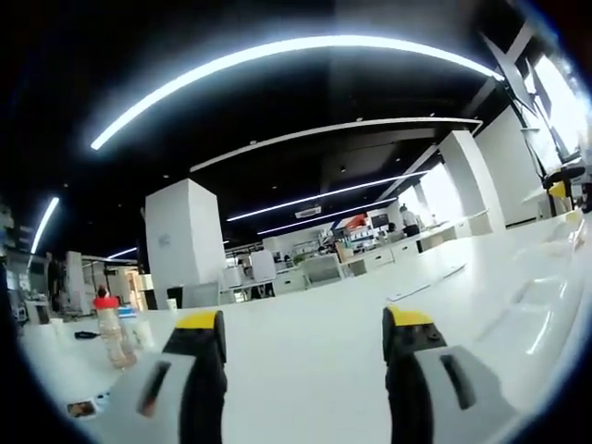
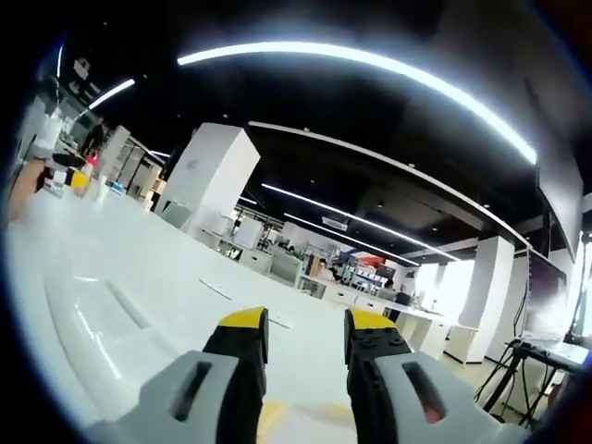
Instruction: Snap each plastic latch of the storage box into its locked position after aligning the lid with the box until every specified latch is closed and the lid sits flush.
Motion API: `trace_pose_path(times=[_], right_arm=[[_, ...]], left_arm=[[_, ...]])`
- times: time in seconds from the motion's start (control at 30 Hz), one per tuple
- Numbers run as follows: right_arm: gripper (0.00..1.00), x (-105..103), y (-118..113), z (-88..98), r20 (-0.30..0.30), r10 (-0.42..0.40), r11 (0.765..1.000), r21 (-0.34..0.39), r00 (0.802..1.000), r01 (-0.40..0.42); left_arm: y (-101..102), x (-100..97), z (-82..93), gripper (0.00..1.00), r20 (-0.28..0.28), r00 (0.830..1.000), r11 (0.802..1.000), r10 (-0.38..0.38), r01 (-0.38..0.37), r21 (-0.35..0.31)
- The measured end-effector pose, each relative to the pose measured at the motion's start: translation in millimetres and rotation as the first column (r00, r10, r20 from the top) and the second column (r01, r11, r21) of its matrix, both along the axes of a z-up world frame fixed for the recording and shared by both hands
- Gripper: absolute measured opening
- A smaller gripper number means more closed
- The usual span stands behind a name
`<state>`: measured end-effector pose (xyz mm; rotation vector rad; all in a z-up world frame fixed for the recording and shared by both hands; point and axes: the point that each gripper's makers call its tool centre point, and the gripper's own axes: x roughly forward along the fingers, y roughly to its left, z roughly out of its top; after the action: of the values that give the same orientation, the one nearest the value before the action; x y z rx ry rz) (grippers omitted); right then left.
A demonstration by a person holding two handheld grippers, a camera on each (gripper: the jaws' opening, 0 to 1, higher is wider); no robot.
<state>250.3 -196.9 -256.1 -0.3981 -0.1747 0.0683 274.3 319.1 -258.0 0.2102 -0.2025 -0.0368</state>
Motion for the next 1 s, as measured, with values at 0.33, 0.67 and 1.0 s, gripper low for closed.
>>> trace_pose_path(times=[0.33,0.67,1.0], right_arm=[[0.32,-3.7,-12.4,3.8,0.023,-0.026,0.999,0.029,0.999,0.025],[0.32,-6.9,-19.7,8.1,0.042,-0.048,0.998,0.046,0.998,0.046],[0.33,-8.1,-22.7,10.8,0.055,-0.063,0.996,0.064,0.996,0.060]], left_arm=[[-8.9,-7.5,13.1,0.71,0.008,0.997,0.995,-0.071,0.071,-0.069],[-26.3,-12.1,29.7,0.74,0.021,0.992,0.990,-0.125,0.126,-0.055],[-58.3,-17.7,41.9,0.73,-0.011,0.966,0.966,-0.260,0.260,-0.015]])
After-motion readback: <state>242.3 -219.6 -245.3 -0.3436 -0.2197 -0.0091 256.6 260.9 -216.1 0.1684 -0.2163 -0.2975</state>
